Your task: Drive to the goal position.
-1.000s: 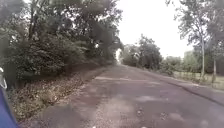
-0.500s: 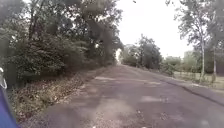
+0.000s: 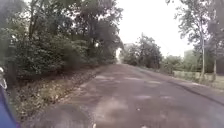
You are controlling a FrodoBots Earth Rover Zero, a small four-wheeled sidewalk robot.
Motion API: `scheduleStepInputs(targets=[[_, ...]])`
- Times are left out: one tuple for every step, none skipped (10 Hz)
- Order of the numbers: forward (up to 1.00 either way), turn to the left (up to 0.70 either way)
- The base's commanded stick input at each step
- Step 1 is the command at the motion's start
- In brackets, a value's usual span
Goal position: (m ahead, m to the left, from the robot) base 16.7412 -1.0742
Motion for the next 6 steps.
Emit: scheduleStepInputs(targets=[[0.7, -0.01], [0.7, -0.01], [0.7, -0.01], [0.7, -0.01], [0.7, -0.01], [0.7, -0.01]])
